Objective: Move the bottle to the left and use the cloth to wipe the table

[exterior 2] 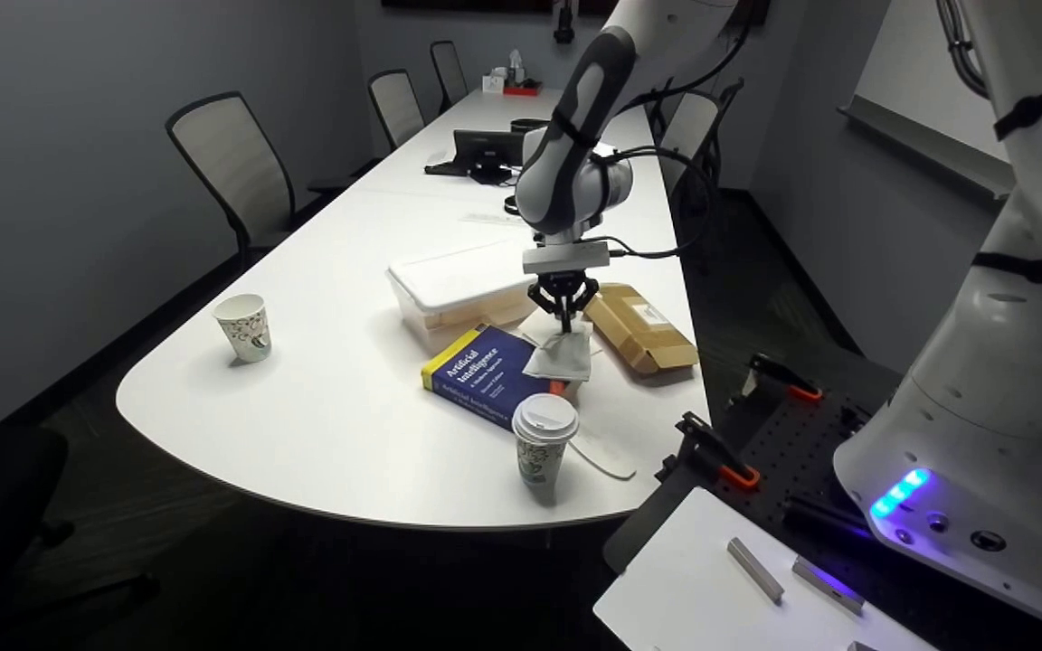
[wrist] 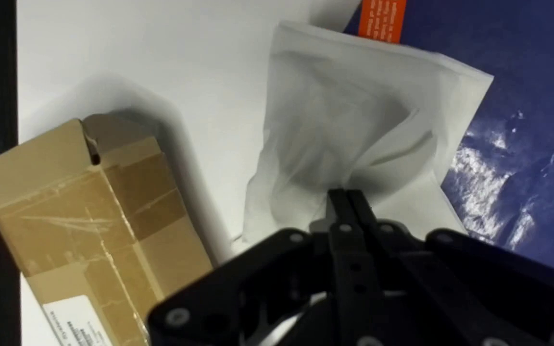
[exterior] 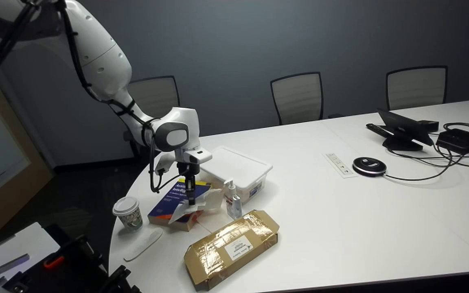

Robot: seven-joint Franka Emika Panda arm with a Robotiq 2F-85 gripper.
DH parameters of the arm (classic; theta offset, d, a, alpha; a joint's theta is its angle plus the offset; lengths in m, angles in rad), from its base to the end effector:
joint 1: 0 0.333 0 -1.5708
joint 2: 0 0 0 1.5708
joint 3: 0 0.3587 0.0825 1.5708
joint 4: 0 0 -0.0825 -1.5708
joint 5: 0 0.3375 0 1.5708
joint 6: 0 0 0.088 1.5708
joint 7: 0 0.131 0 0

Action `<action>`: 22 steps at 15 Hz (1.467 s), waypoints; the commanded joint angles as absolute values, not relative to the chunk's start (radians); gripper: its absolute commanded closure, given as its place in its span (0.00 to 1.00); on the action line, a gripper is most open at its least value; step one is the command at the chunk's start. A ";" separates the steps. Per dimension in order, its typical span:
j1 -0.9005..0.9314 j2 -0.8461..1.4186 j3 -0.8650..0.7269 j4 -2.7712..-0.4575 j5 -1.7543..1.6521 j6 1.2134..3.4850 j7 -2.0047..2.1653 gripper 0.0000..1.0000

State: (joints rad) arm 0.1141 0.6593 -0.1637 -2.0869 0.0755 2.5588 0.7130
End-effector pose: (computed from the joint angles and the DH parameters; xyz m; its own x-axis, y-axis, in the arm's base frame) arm 0.5540 -0.0276 0.1458 0.6857 -0.7228 -0.0854 -0.7054 -0.6889 0.1667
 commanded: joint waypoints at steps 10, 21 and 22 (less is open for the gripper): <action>0.044 0.832 -0.152 -1.950 0.128 2.636 0.654 0.99; 0.031 0.954 -0.123 -1.850 0.175 2.648 0.611 0.99; 0.031 0.955 -0.123 -1.847 0.175 2.650 0.610 0.99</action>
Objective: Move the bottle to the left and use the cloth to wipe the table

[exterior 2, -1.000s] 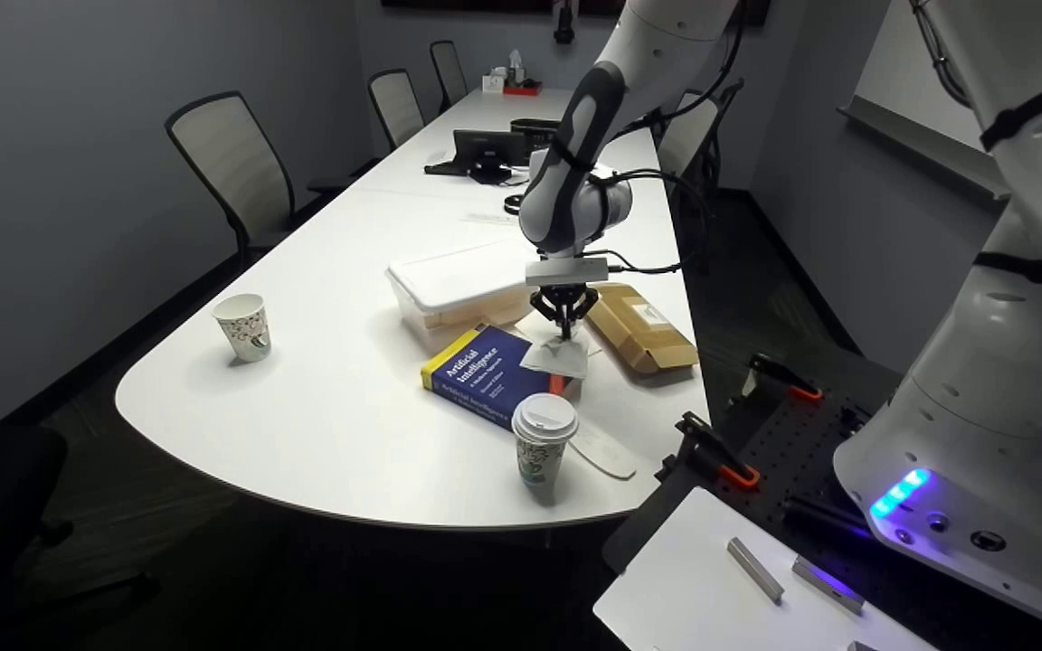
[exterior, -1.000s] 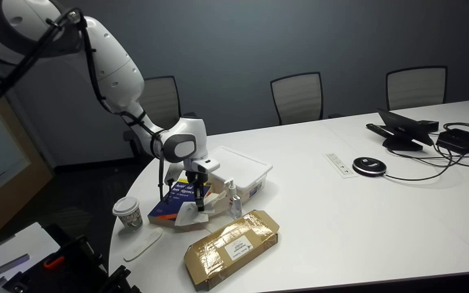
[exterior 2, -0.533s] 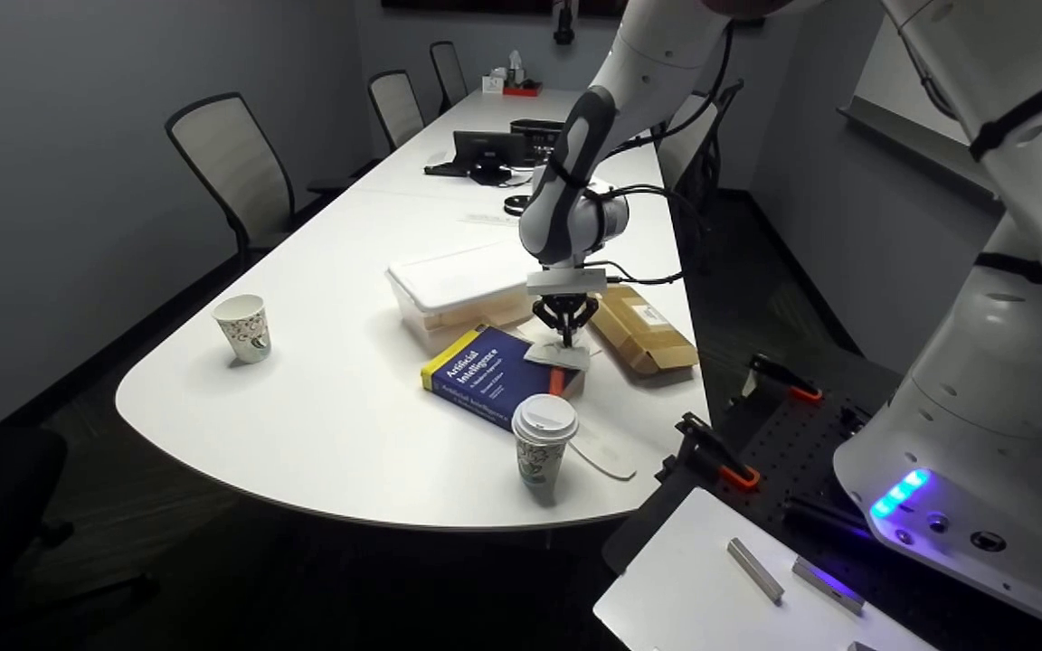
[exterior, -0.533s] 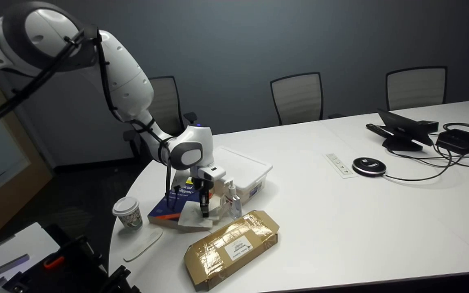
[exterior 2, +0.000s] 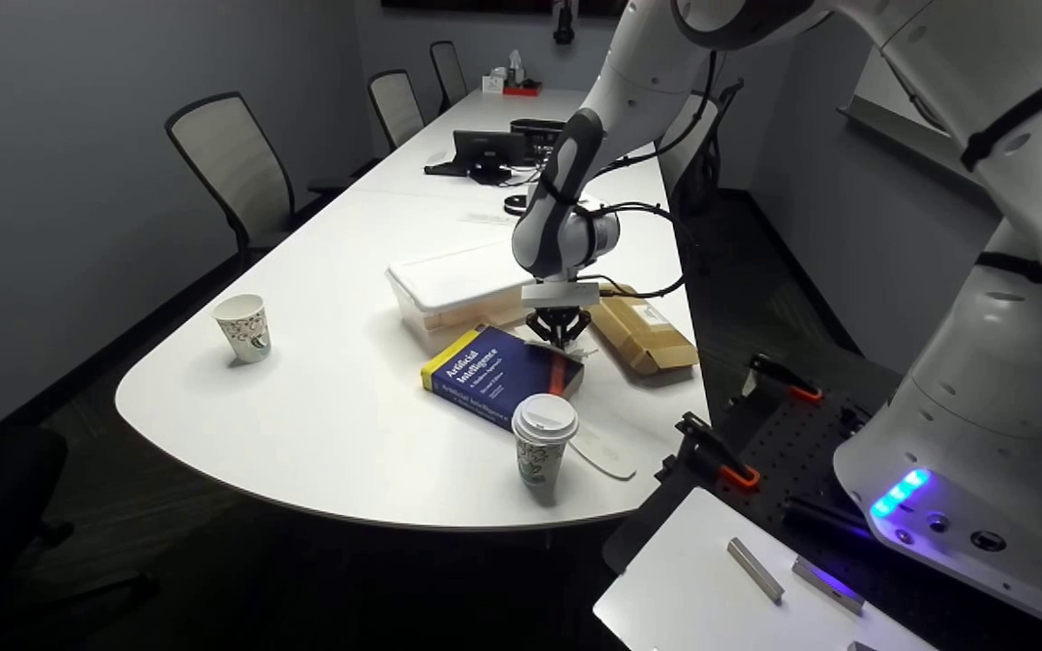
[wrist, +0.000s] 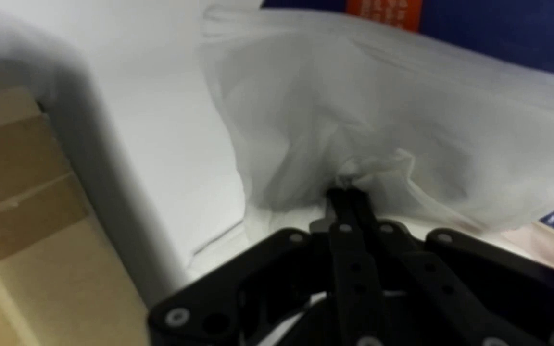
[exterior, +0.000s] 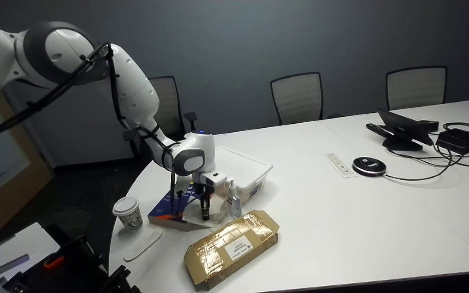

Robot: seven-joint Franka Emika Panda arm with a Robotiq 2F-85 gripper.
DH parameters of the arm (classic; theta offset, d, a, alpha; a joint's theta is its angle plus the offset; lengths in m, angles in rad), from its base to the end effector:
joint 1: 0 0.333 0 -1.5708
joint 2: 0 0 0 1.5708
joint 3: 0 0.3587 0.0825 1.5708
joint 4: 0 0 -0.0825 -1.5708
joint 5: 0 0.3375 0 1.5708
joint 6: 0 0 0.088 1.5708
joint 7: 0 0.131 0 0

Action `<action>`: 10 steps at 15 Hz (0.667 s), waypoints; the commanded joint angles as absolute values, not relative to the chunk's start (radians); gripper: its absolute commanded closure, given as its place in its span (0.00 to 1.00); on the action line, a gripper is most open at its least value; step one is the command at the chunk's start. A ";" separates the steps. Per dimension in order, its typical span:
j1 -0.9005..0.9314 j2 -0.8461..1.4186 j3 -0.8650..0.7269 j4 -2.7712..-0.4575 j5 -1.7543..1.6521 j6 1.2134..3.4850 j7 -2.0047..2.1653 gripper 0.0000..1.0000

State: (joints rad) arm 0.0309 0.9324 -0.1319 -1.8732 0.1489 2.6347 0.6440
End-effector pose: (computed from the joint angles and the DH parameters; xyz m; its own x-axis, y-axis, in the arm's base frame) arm 0.5897 -0.0605 0.0492 0.6624 -0.7436 -0.0904 -0.7313 -0.6681 0.1369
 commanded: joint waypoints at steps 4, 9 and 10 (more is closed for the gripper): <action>0.032 0.944 -0.120 -1.857 0.179 2.662 0.600 0.99; 0.032 0.919 -0.114 -1.880 0.182 2.697 0.591 0.99; 0.033 0.912 -0.113 -1.889 0.185 2.702 0.593 0.99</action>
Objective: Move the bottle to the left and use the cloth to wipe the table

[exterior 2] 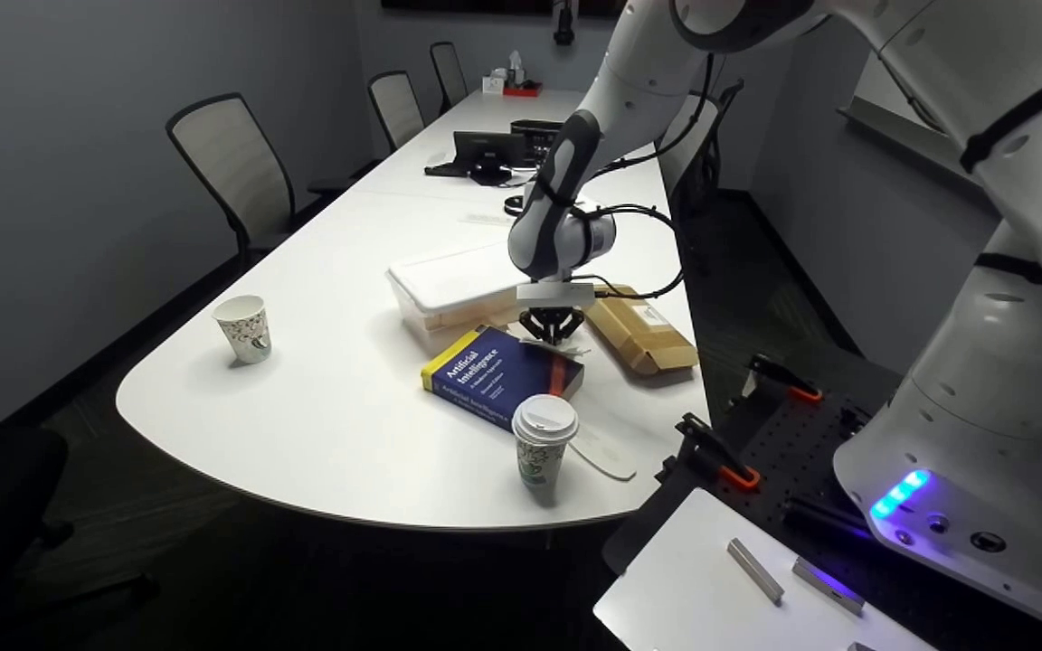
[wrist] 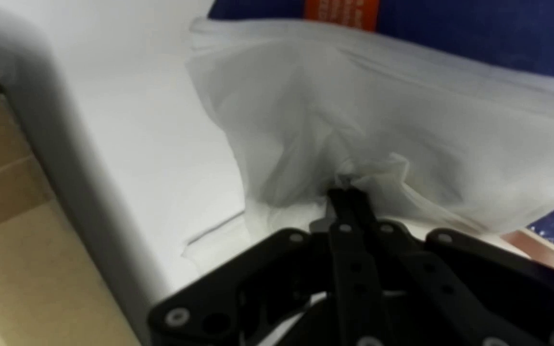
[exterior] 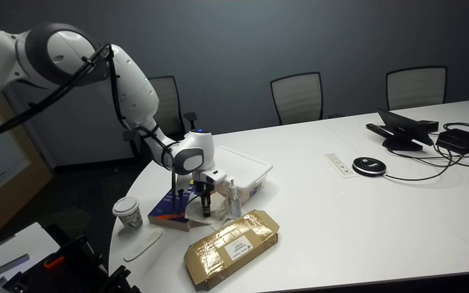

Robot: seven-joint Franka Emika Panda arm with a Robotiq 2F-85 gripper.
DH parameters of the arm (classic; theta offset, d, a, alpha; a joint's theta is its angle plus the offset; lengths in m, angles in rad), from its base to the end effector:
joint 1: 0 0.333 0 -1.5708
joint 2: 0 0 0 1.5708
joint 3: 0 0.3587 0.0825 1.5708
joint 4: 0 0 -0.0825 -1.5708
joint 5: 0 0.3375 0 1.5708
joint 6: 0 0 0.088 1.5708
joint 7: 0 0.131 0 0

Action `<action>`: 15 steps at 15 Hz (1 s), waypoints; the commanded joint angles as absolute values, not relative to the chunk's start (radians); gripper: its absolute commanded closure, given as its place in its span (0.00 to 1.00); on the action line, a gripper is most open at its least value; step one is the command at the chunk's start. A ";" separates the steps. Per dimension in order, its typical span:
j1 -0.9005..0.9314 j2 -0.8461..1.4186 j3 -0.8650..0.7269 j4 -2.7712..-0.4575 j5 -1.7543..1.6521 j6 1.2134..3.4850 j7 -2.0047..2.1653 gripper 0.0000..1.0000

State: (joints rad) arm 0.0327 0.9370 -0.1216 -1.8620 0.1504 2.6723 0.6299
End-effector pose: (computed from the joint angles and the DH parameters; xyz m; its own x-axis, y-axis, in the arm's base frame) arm 0.5988 -0.0543 0.0514 0.6831 -0.7276 -0.0639 -0.7206 -0.6856 0.1035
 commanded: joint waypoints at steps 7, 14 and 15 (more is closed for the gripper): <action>0.024 0.911 -0.090 -1.895 0.212 2.694 0.562 0.99; 0.043 0.894 -0.093 -1.899 0.219 2.650 0.536 0.99; 0.045 0.891 -0.097 -1.901 0.219 2.649 0.541 0.99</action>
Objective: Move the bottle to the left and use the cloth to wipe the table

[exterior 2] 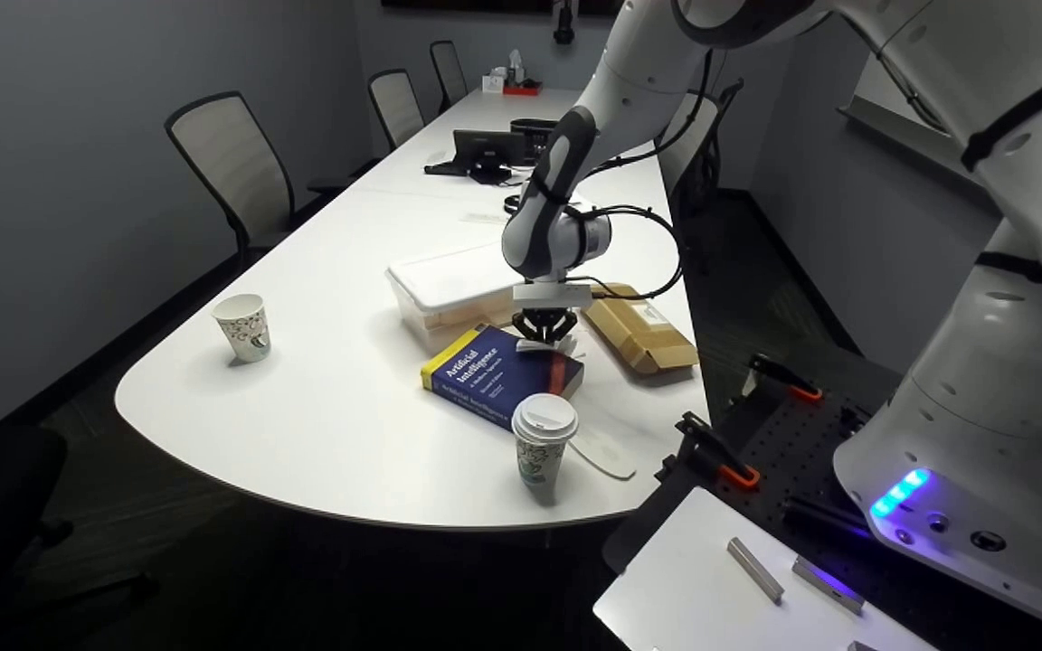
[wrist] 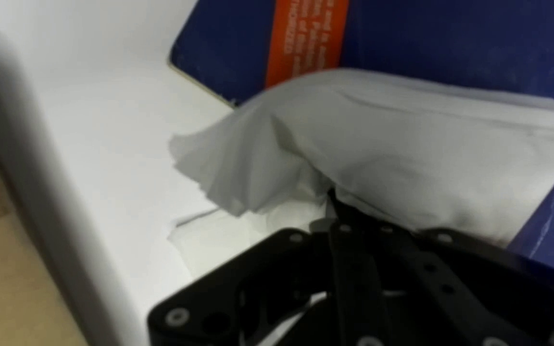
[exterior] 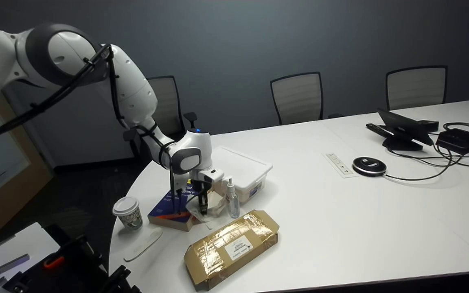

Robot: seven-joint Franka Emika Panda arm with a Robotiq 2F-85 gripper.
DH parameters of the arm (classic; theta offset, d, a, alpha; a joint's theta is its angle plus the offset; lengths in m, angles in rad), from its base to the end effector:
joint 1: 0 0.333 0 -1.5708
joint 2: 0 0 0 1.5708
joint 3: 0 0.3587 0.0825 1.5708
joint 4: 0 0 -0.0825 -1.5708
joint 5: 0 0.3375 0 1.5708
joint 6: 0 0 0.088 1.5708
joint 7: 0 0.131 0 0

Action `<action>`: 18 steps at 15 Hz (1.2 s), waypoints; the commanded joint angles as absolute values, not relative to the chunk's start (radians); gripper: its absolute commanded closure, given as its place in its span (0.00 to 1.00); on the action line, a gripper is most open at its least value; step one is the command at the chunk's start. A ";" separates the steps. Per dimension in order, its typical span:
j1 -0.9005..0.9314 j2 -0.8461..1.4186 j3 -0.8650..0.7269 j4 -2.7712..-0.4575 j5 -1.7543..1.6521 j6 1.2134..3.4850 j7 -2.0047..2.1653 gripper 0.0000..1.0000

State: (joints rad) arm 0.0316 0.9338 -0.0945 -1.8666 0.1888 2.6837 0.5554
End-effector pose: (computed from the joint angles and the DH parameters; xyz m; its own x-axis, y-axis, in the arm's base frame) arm 0.5997 -0.0402 0.0515 0.7214 -0.6873 -0.0845 -0.6842 -0.7263 0.0660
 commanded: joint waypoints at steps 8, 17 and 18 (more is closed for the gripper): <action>0.112 0.852 -0.163 -1.898 0.190 2.649 0.567 0.99; 0.179 0.717 -0.128 -1.881 0.150 2.468 0.564 0.99; 0.187 0.704 -0.123 -1.877 0.142 2.449 0.562 0.99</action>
